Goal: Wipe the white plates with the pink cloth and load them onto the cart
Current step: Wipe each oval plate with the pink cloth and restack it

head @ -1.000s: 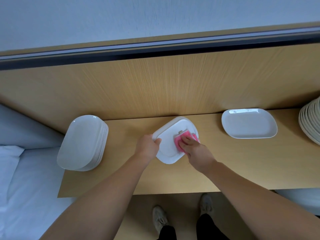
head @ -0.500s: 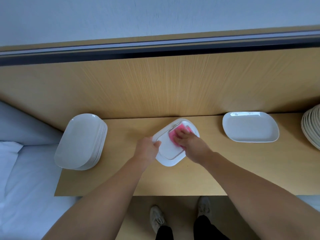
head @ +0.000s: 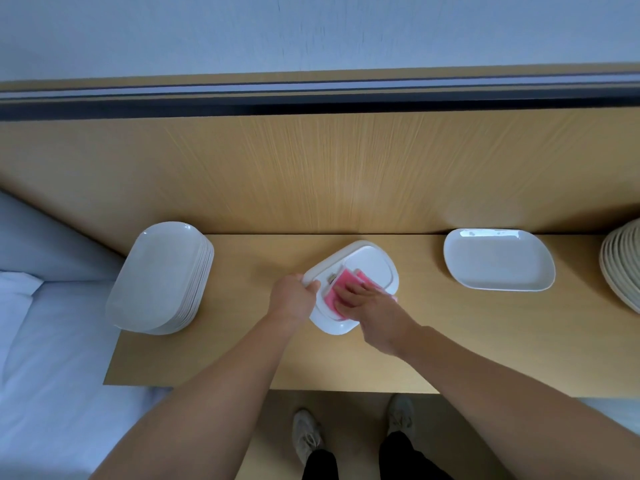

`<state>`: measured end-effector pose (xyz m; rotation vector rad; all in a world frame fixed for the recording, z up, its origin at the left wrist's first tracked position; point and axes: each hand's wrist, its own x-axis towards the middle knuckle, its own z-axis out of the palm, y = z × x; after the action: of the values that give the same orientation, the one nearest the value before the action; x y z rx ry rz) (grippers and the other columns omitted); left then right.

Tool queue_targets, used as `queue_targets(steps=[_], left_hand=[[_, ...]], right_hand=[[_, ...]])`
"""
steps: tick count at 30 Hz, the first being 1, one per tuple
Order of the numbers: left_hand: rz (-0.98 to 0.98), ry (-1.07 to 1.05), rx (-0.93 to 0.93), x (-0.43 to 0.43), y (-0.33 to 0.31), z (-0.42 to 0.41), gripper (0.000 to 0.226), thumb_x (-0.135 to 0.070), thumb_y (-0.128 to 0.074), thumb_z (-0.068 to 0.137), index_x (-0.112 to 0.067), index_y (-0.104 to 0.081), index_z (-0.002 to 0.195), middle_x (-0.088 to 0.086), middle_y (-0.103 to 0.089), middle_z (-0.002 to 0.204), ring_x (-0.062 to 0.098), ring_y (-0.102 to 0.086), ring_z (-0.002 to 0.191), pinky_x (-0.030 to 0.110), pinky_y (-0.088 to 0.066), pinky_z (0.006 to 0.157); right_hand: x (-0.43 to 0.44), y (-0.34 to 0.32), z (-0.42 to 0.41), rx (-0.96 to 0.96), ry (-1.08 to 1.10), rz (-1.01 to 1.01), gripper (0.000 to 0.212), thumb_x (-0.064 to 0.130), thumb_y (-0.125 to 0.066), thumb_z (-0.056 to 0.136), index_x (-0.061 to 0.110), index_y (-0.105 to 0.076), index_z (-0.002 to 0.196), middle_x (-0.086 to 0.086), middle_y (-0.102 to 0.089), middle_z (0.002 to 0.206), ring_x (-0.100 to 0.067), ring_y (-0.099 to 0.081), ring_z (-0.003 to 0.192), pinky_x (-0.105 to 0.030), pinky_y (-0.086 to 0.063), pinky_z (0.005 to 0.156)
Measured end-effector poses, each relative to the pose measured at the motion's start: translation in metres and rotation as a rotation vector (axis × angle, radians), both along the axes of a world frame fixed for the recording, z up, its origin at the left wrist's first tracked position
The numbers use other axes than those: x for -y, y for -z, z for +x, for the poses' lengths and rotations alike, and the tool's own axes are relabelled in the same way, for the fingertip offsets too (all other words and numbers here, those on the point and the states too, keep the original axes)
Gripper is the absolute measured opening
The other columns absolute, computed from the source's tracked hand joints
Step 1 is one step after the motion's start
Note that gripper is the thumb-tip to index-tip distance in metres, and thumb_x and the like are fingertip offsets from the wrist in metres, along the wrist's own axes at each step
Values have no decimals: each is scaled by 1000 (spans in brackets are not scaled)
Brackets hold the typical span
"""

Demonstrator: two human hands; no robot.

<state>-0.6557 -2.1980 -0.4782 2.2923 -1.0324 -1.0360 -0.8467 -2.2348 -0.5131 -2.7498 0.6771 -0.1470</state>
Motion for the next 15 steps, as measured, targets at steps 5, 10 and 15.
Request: queue_targets(steps=[5,10,15], left_hand=[[13,16,-15,-4,-8,-7,25,-28,-56,94,-6,-67,97,2,-60,80,20,-56,73,25,-40,63],[-45,9,-113,-11,-22,-11,20,-28,-56,93,-11,-65,100,6,-66,94,20,-59,81,29,-44,66],[-135,-76,-276,-20,-42,-18,21,-29,-64,88,-18,-63,106,-1,-67,99,15,-62,86,29,-50,69]], right_hand=[[16,-16,-26,-125,-123,87,66,-17,-55,79,16,-55,137,-3,-48,147,-25,-29,145,-48,-8,120],[33,-45,-56,-62,115,206,58,-9,-48,89,25,-57,135,10,-50,144,-23,-49,130,-40,-47,100],[43,-81,-57,247,206,256,51,-8,-51,92,22,-60,133,13,-57,136,-8,-53,122,-23,-48,95]])
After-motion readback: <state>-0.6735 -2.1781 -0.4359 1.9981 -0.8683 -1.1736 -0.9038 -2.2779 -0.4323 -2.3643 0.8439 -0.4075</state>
